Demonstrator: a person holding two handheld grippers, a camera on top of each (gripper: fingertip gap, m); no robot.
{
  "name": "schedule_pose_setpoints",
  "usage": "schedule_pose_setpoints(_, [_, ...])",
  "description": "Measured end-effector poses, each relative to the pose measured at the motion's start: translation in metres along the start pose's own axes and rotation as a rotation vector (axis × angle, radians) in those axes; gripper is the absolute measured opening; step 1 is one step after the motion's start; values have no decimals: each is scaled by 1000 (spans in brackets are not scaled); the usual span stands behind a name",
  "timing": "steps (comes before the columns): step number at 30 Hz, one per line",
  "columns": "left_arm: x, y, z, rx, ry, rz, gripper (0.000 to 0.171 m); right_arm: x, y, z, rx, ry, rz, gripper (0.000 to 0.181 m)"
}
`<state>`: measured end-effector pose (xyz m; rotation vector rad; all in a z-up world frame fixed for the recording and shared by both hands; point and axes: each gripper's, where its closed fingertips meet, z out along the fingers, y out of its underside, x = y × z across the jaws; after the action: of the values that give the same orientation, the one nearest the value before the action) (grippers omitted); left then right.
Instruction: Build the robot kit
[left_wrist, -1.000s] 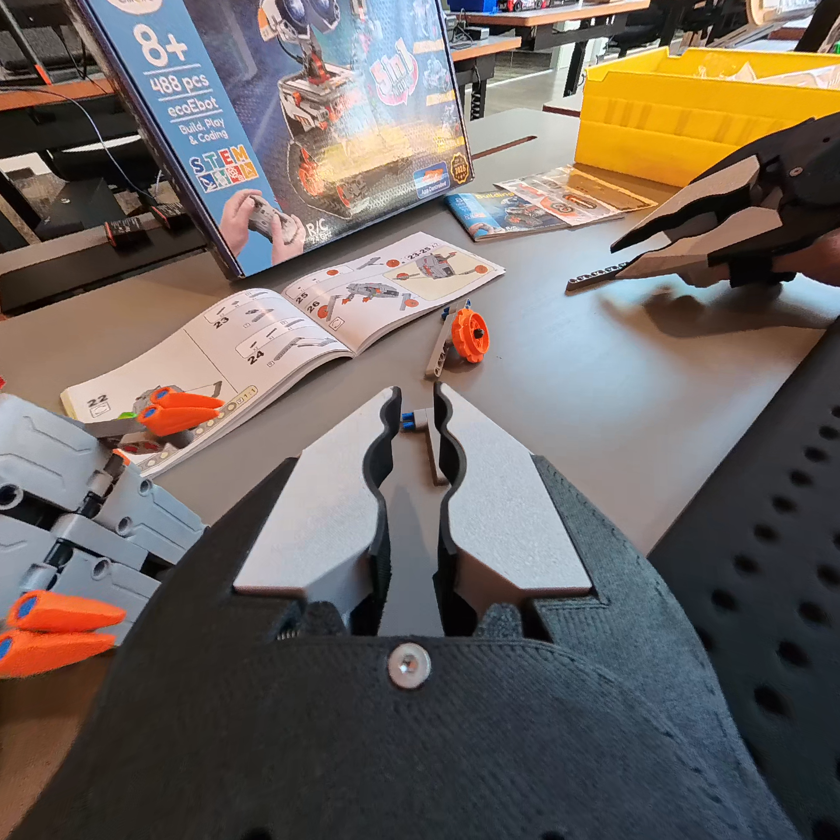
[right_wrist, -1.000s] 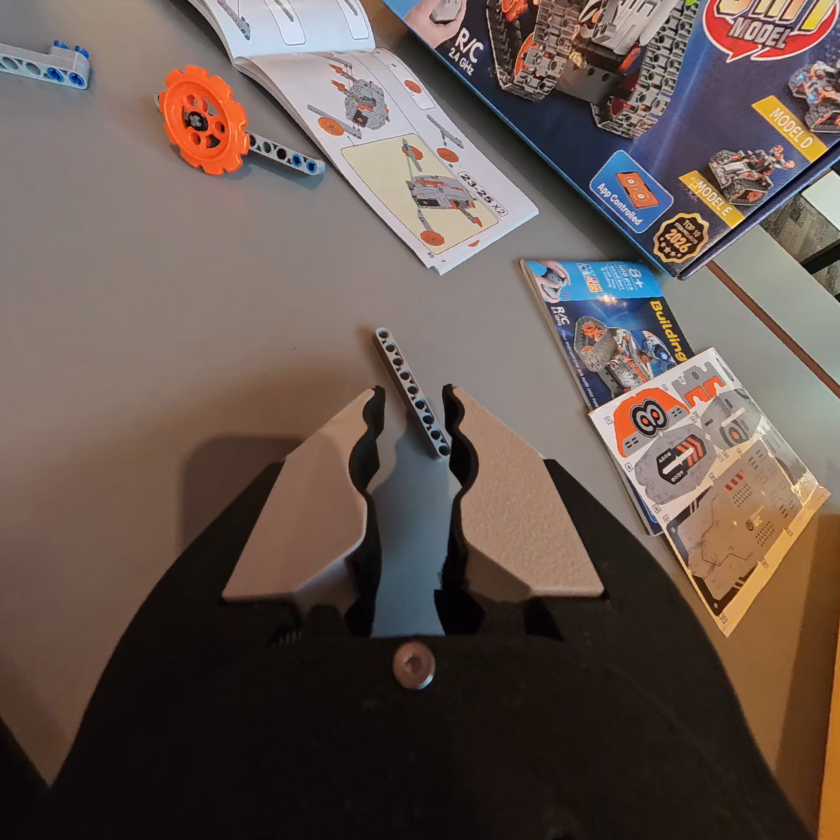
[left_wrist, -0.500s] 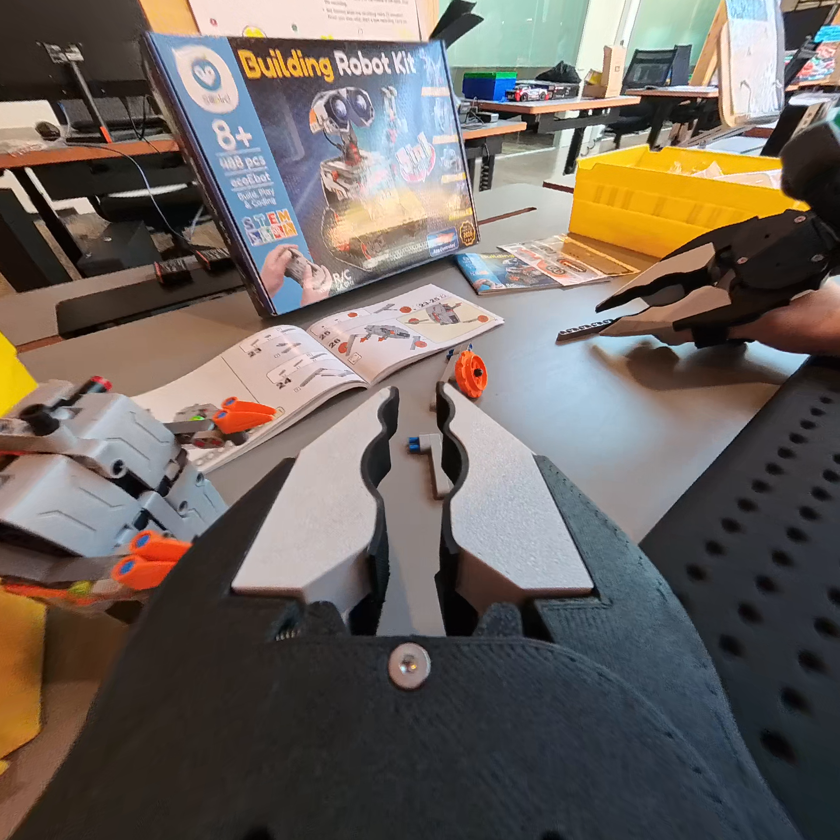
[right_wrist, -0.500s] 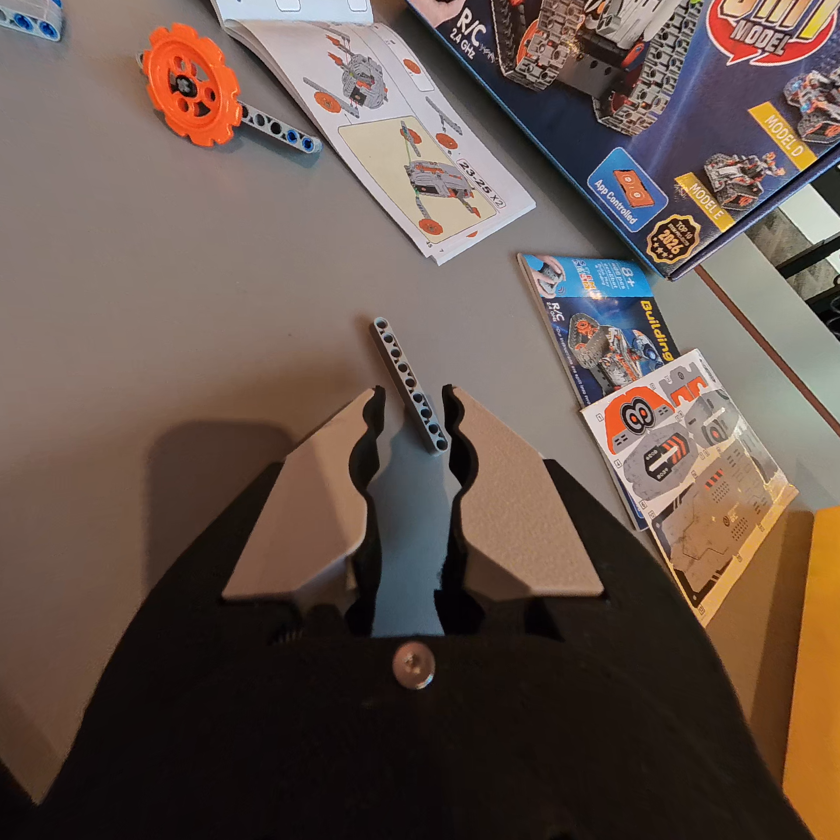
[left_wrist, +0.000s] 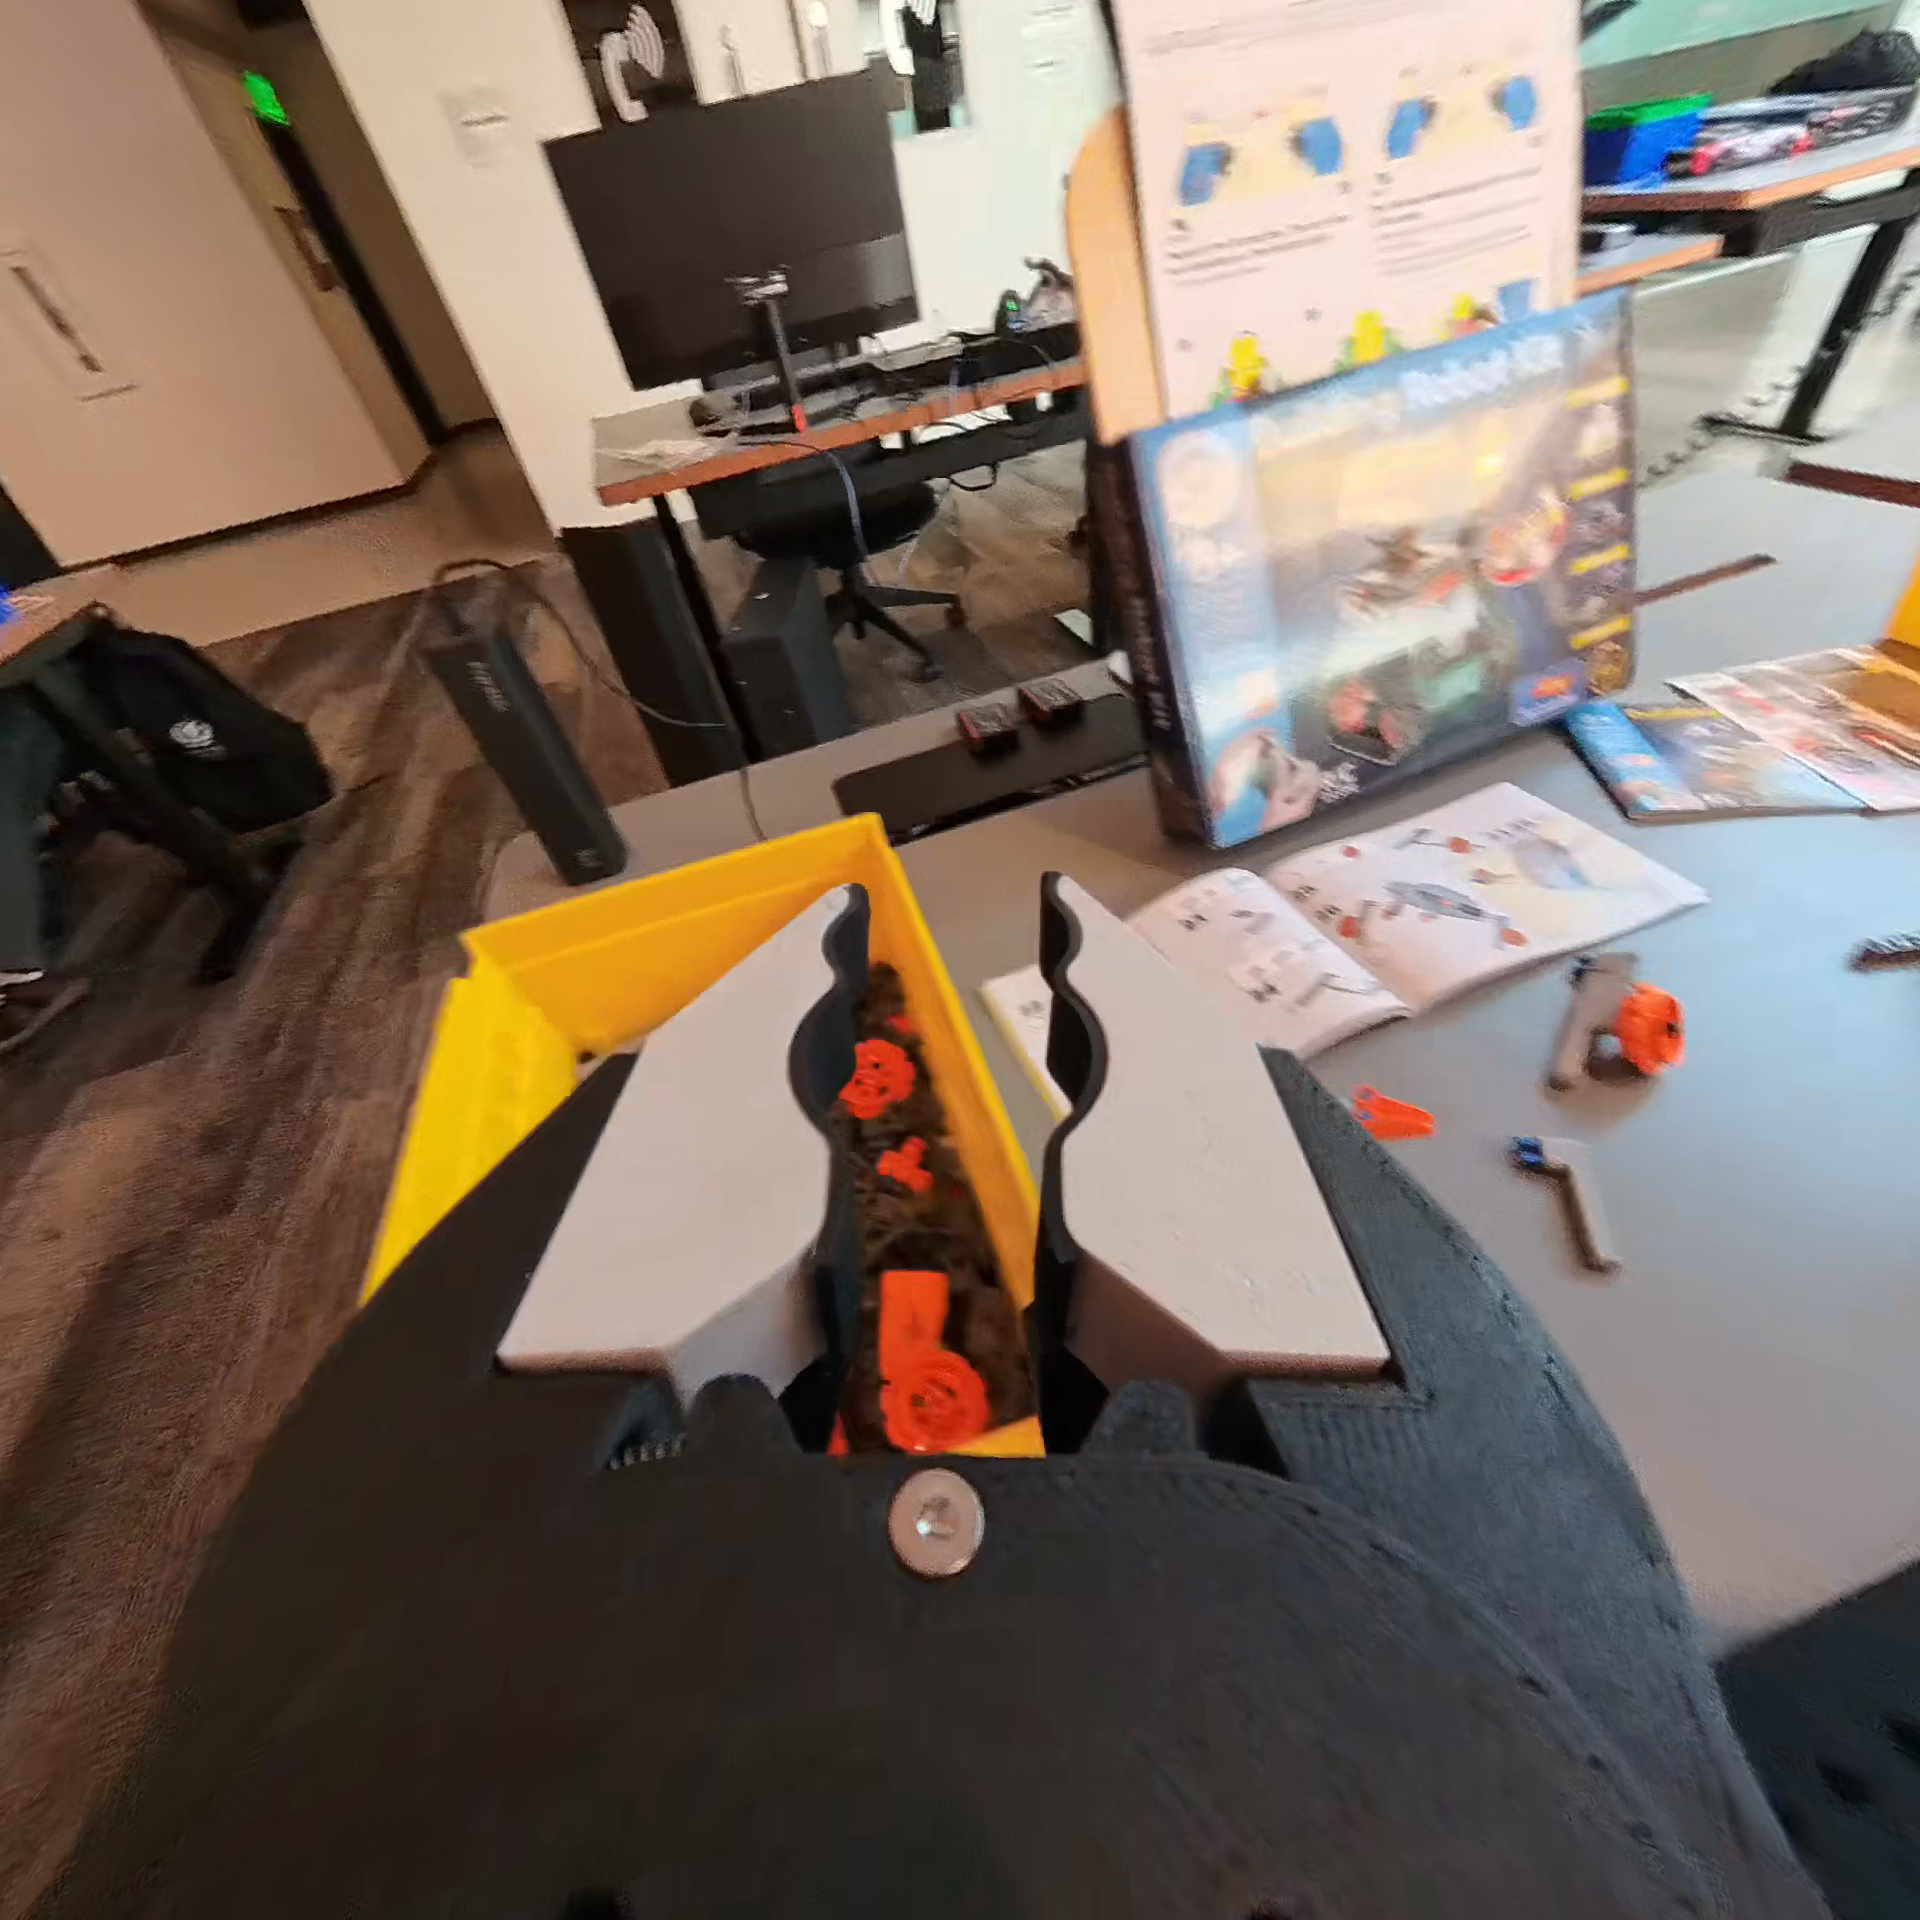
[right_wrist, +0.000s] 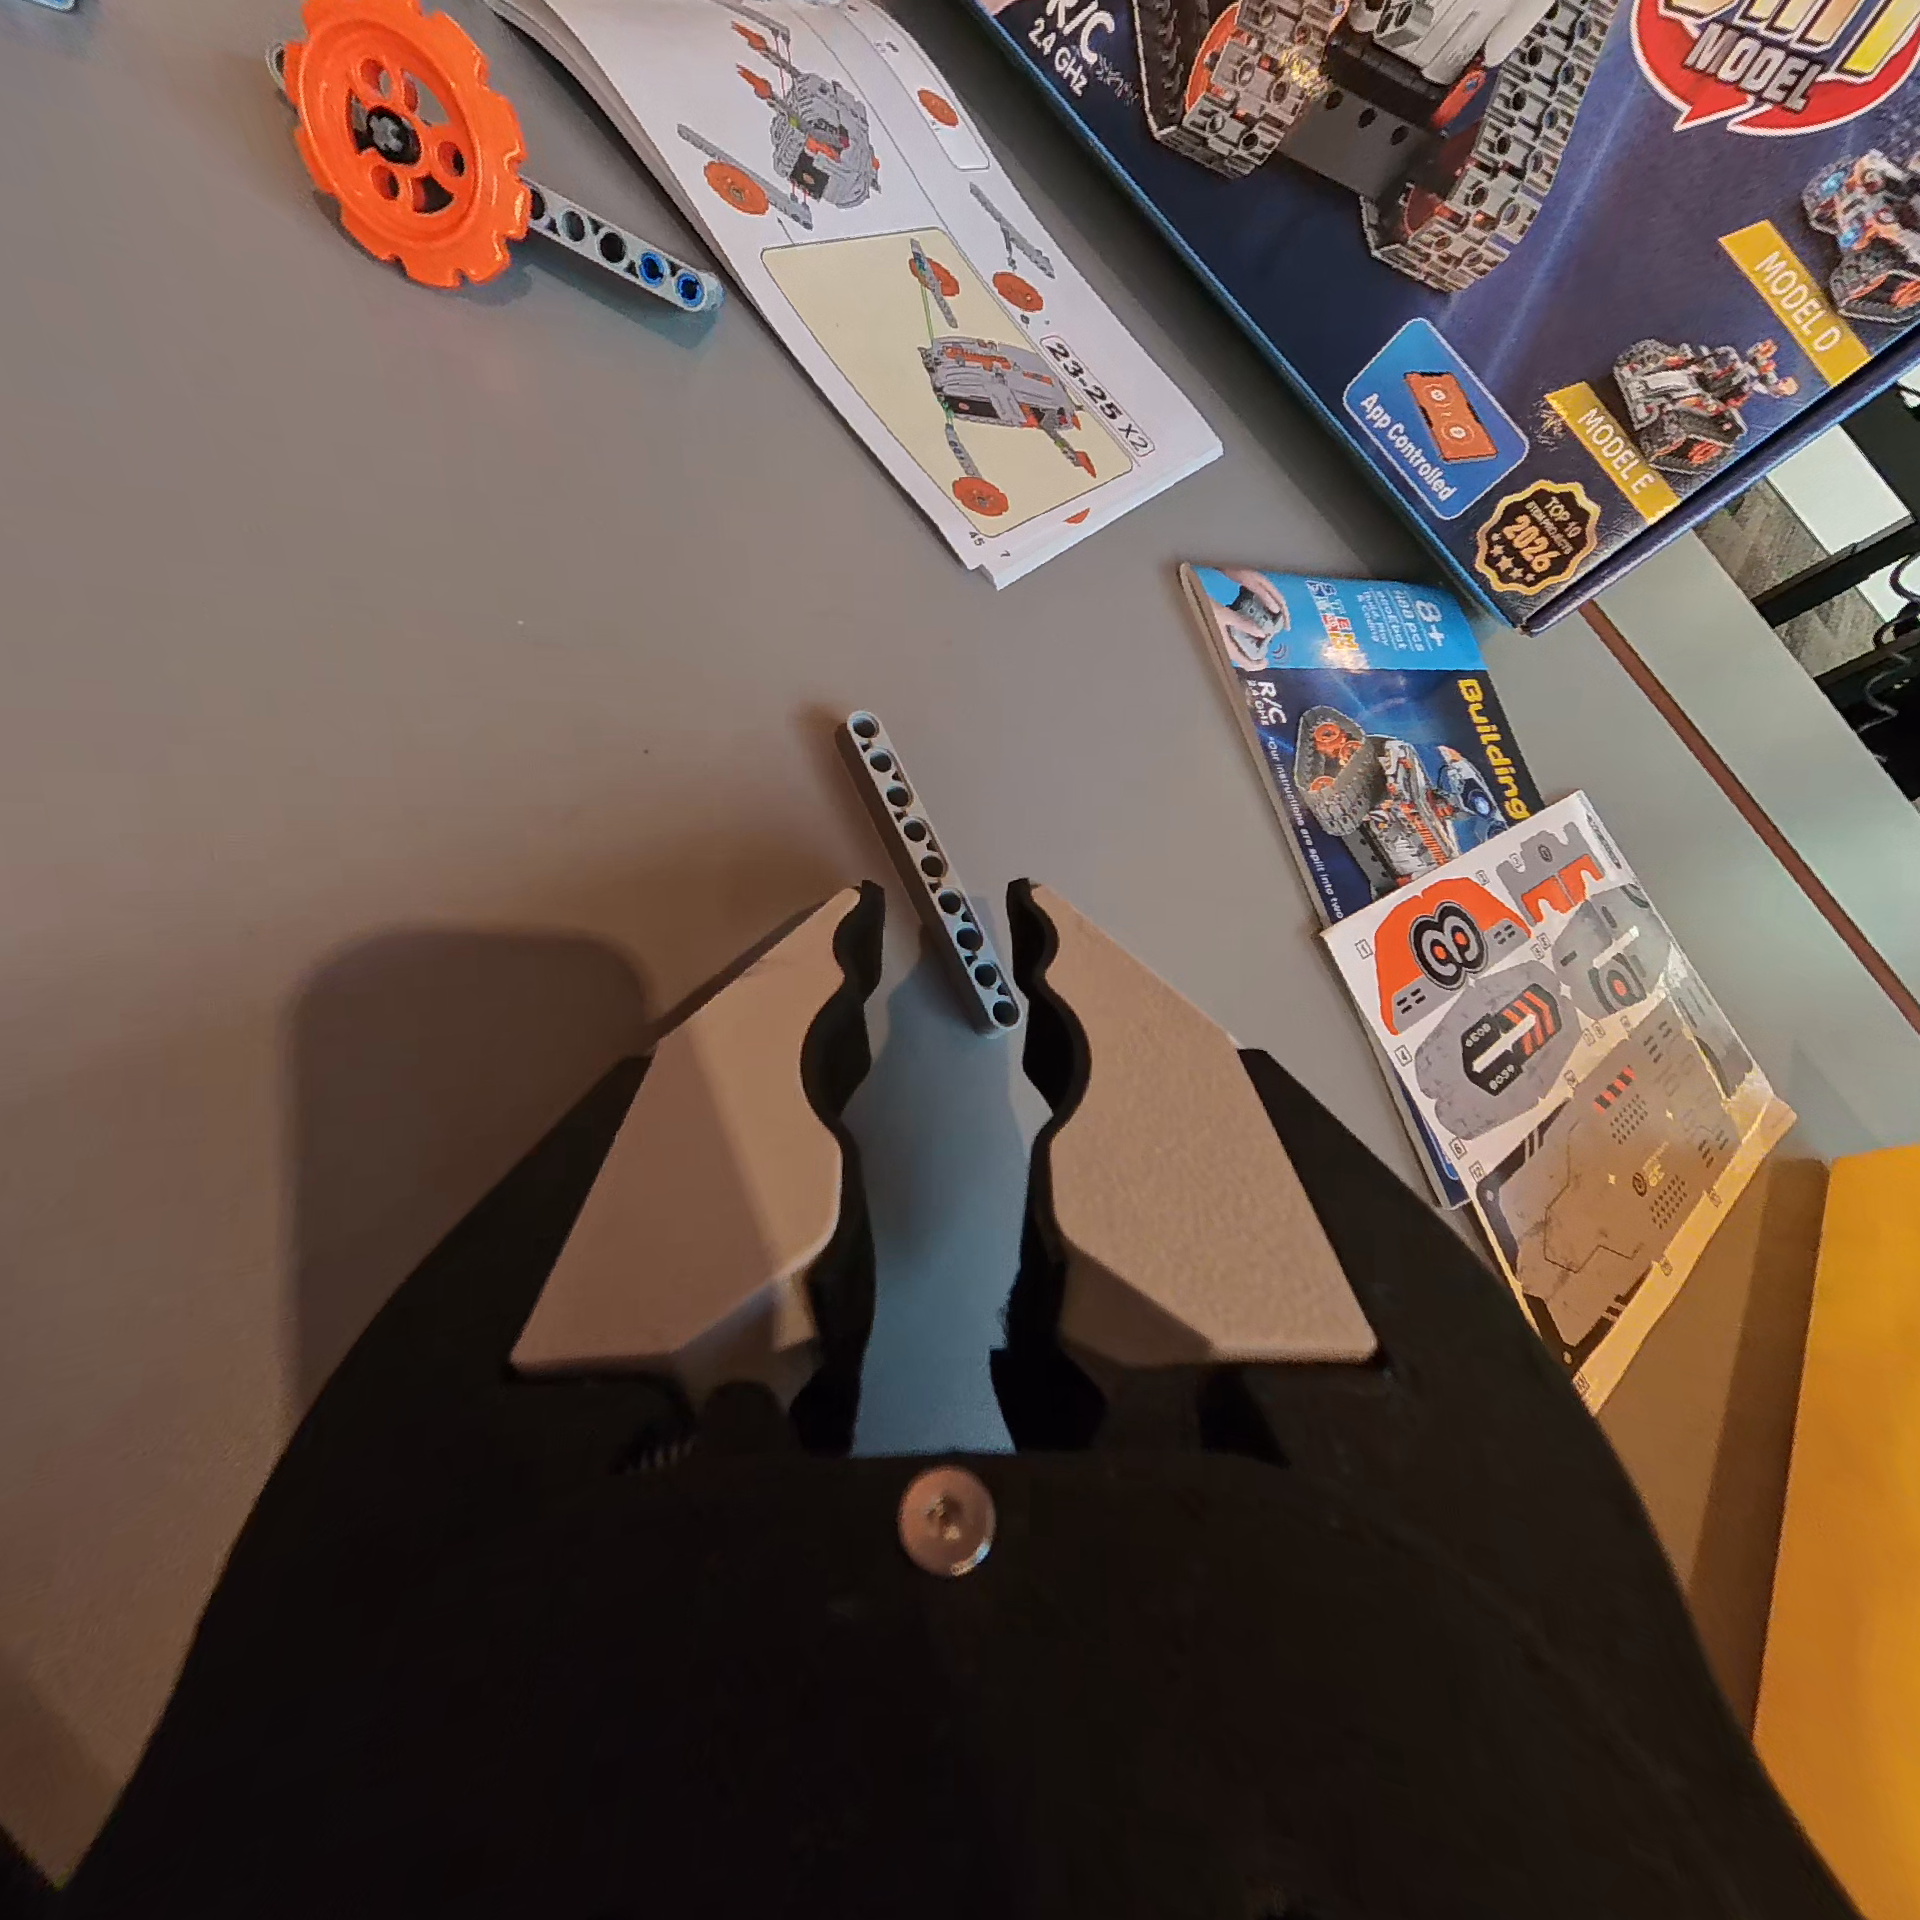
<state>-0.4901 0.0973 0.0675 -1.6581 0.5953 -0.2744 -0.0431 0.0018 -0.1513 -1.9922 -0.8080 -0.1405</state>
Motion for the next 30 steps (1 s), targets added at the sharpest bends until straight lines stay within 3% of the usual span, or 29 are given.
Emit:
schedule_pose_setpoints(7, [-64, -4, 21, -213, 17, -70, 34, 1, 1, 1, -8, 3, 2, 18])
schedule_pose_setpoints(11, [-90, -11, 30, -227, -8, -93, 29, 0, 2, 2, -14, 2, -7, 13])
schedule_pose_setpoints(17, [-108, 14, 33, -348, 1, -155, 17, 0, 3, 3, -26, 8, -18, 6])
schedule_pose_setpoints(23, [-95, -3, 31, -266, 121, -133, 9, 9, 0, 2, -49, -27, -75, 13])
schedule_pose_setpoints(30, [-84, 5, 21, -327, 154, -144, 10, 1, 2, -3, -323, -386, -144, 30])
